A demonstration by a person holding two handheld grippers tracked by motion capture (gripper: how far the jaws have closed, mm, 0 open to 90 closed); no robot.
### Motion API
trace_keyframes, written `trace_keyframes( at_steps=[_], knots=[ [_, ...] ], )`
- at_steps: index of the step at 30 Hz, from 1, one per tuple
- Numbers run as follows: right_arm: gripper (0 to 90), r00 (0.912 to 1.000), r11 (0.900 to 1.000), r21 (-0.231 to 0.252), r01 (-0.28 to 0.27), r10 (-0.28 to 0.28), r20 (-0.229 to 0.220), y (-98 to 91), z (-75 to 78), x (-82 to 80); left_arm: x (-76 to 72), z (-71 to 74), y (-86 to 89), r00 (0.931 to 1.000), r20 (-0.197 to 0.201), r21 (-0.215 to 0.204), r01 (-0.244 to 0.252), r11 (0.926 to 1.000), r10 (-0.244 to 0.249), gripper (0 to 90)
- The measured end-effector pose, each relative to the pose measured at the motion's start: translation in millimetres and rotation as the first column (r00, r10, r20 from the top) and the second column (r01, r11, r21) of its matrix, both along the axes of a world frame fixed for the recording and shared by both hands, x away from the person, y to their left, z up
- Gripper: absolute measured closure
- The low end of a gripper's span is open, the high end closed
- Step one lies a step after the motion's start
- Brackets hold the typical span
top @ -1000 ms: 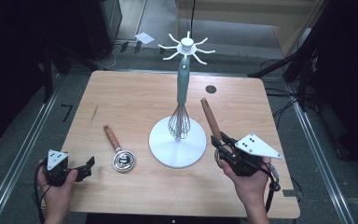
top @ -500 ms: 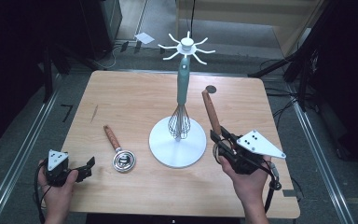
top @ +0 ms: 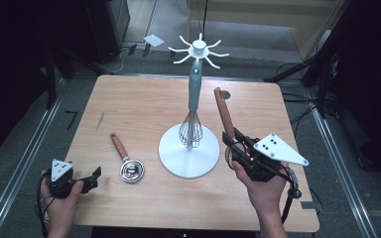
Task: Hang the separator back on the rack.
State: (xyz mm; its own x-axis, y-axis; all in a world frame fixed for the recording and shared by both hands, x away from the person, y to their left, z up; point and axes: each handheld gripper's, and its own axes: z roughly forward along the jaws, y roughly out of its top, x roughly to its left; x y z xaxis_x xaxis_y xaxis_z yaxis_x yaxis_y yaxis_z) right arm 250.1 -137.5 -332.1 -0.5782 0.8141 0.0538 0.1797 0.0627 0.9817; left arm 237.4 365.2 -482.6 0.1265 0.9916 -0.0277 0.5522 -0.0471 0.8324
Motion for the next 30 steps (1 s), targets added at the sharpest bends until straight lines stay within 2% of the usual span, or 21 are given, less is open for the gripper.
trace_keyframes(
  at_steps=[19, 30],
  knots=[
    [71.9, 0.9962, 0.9992, 0.033, 0.020, -0.023, 0.085, 10.0, 18.0, -3.2, 0.4, -0.1, -0.1, 1.0000, 0.001, -0.001, 0.001, 1.0000, -0.001, 0.0],
    [71.9, 0.9931, 0.9985, 0.042, 0.034, -0.038, 0.111, 9.7, 25.3, -5.0, 0.4, -0.1, -0.1, 1.0000, 0.000, -0.001, 0.002, 1.0000, -0.002, 0.0]
  ],
)
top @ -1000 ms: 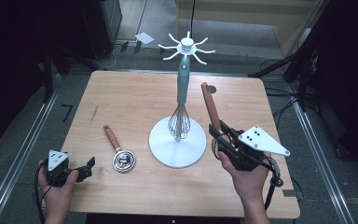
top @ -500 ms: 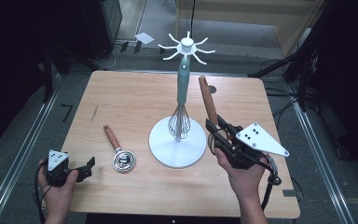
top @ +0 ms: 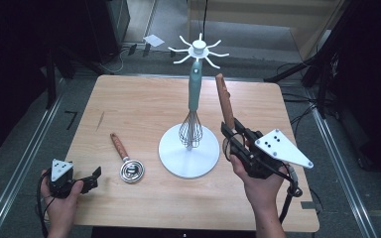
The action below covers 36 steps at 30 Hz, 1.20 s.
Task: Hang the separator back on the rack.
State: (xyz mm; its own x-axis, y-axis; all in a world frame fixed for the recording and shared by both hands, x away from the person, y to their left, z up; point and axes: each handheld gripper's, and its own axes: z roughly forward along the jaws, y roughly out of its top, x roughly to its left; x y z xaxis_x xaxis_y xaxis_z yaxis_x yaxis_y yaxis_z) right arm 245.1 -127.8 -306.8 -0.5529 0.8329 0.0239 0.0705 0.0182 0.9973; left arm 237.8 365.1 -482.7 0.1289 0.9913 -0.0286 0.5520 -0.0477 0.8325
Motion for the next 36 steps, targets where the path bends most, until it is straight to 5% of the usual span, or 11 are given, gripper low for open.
trace_keyframes(
  at_steps=[36],
  knots=[
    [72.0, 0.9971, 0.9996, 0.013, 0.024, -0.025, 0.072, 4.1, 22.0, -2.9, 0.2, 0.0, 0.3, 1.0000, -0.002, 0.001, 0.002, 1.0000, -0.002, 0.0]
  ],
)
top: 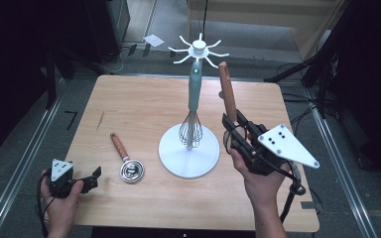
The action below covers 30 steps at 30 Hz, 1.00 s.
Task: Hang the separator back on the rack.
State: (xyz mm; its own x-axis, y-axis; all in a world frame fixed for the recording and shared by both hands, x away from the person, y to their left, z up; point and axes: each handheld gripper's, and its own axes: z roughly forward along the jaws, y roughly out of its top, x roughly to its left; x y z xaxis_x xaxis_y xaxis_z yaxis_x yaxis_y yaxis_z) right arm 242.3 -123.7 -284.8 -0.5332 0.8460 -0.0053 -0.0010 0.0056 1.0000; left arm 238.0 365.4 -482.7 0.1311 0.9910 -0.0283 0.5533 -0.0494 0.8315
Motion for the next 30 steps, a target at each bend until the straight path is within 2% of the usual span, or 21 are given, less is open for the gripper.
trace_keyframes(
  at_steps=[16, 24, 30],
  knots=[
    [72.0, 0.9984, 0.9965, -0.061, 0.057, -0.056, 0.007, 10.0, -0.7, 2.9, 0.1, 0.0, 0.2, 1.0000, -0.001, 0.000, 0.000, 1.0000, 0.000, 0.0],
    [71.8, 0.9980, 0.9956, -0.069, 0.063, -0.063, 0.006, 12.5, -2.0, 4.4, 0.1, 0.0, 0.1, 1.0000, -0.001, -0.001, 0.001, 1.0000, -0.001, 0.0],
    [70.3, 0.9989, 0.9978, -0.047, 0.046, -0.046, 0.003, 11.1, -4.1, 7.2, 0.1, 0.1, 0.2, 1.0000, -0.003, -0.002, 0.002, 1.0000, -0.002, 0.0]
  ],
)
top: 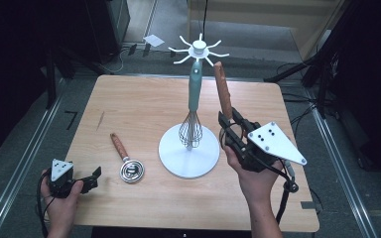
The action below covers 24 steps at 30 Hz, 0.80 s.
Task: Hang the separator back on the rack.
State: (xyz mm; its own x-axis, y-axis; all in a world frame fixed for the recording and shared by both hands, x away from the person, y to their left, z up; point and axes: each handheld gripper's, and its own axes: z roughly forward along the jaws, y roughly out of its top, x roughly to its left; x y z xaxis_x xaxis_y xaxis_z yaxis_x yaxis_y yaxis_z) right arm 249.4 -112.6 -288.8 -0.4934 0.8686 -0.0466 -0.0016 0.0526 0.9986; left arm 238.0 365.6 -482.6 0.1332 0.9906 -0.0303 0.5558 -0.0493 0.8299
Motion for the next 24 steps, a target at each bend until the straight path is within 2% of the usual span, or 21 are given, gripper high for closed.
trace_keyframes(
  at_steps=[4, 9, 12, 18, 24],
  knots=[
    [64.7, 0.9999, 0.9997, 0.018, -0.015, 0.015, -0.004, -0.8, 0.1, 0.6, 0.0, -0.1, 0.0, 1.0000, 0.001, 0.001, -0.001, 1.0000, 0.001, 0.0],
    [66.0, 0.9999, 0.9996, 0.024, -0.016, 0.017, -0.004, -3.4, 0.1, 1.7, 0.0, -0.1, -0.1, 1.0000, 0.002, 0.002, -0.001, 1.0000, 0.001, 0.0],
    [70.0, 0.9996, 0.9989, 0.038, -0.028, 0.028, -0.001, -5.1, -0.1, 1.9, 0.0, 0.1, 0.1, 1.0000, 0.000, 0.002, 0.000, 1.0000, 0.000, 0.0],
    [90.0, 0.9987, 0.9968, 0.062, -0.051, 0.051, 0.001, -8.0, 0.4, 4.4, 0.0, -0.1, 0.0, 1.0000, 0.003, 0.002, -0.002, 1.0000, 0.002, 0.0],
    [90.0, 0.9969, 0.9943, 0.072, -0.079, 0.079, 0.000, -8.6, -1.8, 12.3, 0.1, -0.1, 0.0, 1.0000, 0.003, 0.001, -0.001, 1.0000, 0.001, 0.0]
  ],
)
